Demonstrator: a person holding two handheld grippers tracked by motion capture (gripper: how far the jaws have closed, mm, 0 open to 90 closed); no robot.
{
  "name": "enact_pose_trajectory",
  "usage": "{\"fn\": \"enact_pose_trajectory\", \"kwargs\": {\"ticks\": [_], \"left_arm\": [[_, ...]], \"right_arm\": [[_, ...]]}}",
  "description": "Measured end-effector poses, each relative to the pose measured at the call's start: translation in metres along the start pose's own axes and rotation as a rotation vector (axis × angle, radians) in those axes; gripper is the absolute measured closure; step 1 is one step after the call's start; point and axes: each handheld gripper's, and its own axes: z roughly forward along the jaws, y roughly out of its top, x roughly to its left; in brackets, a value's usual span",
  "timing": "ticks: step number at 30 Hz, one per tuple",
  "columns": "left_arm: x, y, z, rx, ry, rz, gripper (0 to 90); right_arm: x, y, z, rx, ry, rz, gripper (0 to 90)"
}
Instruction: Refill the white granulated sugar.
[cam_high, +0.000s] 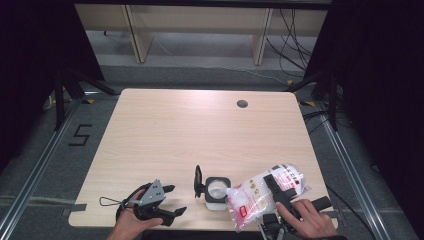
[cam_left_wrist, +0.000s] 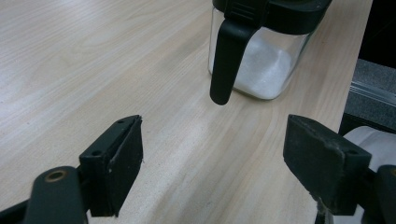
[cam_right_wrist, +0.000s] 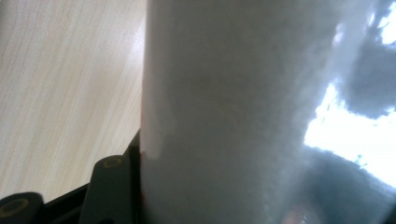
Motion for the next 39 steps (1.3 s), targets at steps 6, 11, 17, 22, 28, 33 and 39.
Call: {"fn": "enact_pose_trajectory", "kwargs": {"ticks": [6, 11, 17, 22, 28, 33, 39], "left_arm": [[0.0001, 0.0002, -0.0005, -0.004, 0.009, 0.004, 19.8], [0.0014, 0.0001, -0.0012, -0.002, 0.01, 0.017, 19.8], [-0.0006, 0.0, 0.0, -0.016, -0.003, -0.011, 19.8], [0.0019, 0.0004, -0.0015, -0.001, 0.013, 0.025, 19.8], [-0.0001, 0.0001, -0.0007, -0.012, 0.006, -0.003, 19.8], [0.0013, 0.0008, -0.0008, -0.013, 0.001, 0.02, 19.8], [0.0018, 0.0003, -0.0014, 0.003, 0.009, 0.026, 19.8]], "right_arm": [[-0.0012, -0.0006, 0.0001, -0.004, -0.002, -0.02, 43.6], [-0.0024, -0.0002, -0.0008, 0.0, 0.001, -0.028, 43.7], [-0.0017, 0.0002, -0.0008, 0.007, -0.001, -0.026, 43.8], [-0.0027, -0.0002, -0.0011, 0.007, -0.004, -0.031, 43.9], [-0.0023, -0.0001, -0.0012, 0.008, -0.003, -0.03, 44.0], [-0.0022, 0.0003, -0.0012, 0.011, -0.001, -0.033, 44.1], [-0.0032, 0.0004, -0.0021, 0.014, -0.001, -0.039, 44.3]]}}
